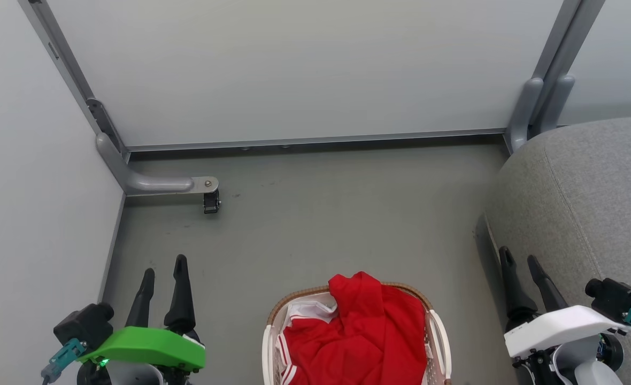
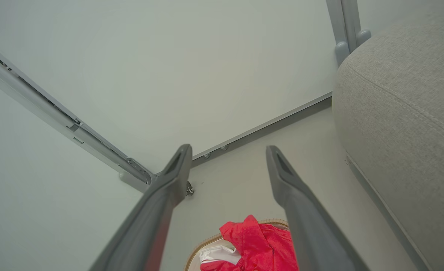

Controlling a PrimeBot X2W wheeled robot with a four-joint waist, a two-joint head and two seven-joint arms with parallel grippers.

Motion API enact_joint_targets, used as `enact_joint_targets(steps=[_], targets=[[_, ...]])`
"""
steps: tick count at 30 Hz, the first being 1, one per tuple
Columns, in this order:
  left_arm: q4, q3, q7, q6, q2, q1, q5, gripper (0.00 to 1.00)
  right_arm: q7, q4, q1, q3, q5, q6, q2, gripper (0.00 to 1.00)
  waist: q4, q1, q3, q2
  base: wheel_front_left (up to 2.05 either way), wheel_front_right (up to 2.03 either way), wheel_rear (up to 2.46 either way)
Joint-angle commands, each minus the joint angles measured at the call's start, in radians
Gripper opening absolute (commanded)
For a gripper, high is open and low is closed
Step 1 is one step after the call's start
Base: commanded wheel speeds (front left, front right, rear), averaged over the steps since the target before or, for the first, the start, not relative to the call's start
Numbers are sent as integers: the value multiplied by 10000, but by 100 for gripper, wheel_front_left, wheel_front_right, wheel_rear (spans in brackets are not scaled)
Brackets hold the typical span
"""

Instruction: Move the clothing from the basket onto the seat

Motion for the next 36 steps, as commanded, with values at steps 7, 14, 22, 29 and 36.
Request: enact_joint_targets(steps=[7,14,22,29,36], targets=[[-3,-94,-252,71,78,45,988,100,-278,-14,29,75,-996,5,-81,100,2,0,-12,51,0,0,0],[127,-113,-436,54,86,152,1653,100,-446,-6,74,130,-1705,5,-91,100,12,0,-25,56,0,0,0],[303,-178,-621,89,94,222,2336,100,-638,-16,138,173,-2489,5,-100,100,42,0,-27,62,0,0,0],[427,-171,-772,125,100,287,2924,100,-799,-12,209,258,-3139,3,-107,100,50,0,-34,67,0,0,0],[534,-210,-931,165,105,334,3467,100,-953,33,253,326,-3736,3,-113,100,63,0,-24,72,0,0,0]])
